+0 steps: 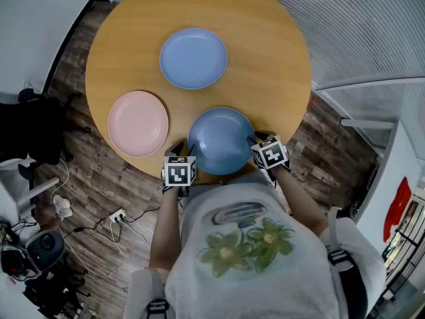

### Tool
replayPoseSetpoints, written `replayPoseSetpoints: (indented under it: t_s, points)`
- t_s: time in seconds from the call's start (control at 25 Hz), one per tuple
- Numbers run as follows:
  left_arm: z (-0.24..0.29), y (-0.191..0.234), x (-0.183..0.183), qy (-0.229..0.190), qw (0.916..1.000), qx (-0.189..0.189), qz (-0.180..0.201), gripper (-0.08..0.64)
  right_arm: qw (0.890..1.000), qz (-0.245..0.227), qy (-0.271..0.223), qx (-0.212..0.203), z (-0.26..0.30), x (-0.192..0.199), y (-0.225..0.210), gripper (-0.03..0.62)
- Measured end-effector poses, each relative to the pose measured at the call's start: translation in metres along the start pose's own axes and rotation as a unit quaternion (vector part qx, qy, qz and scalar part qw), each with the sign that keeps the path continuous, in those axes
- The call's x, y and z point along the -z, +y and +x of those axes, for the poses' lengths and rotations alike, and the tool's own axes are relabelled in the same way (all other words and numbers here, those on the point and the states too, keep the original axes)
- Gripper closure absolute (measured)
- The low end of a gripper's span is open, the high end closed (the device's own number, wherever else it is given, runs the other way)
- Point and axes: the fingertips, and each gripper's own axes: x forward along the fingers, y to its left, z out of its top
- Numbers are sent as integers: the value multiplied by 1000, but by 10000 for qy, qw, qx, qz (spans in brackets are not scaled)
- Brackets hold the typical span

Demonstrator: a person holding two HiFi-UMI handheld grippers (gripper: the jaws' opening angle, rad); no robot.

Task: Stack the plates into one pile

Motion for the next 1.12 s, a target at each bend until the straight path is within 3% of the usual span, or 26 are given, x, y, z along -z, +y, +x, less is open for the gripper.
replayPoseSetpoints:
  t_s: [0.36,0.64,1.12]
  points:
    - [12,8,11,249,9996,-61,69,388,9997,151,211,-7,8,8,-3,468]
    - [15,6,10,251,9996,-53,148,480,9997,85,220,0,9,6,-1,492]
    - [1,7,0,124,9998,-52,-110,495,9999,11,123,83,-6,-9,1,502]
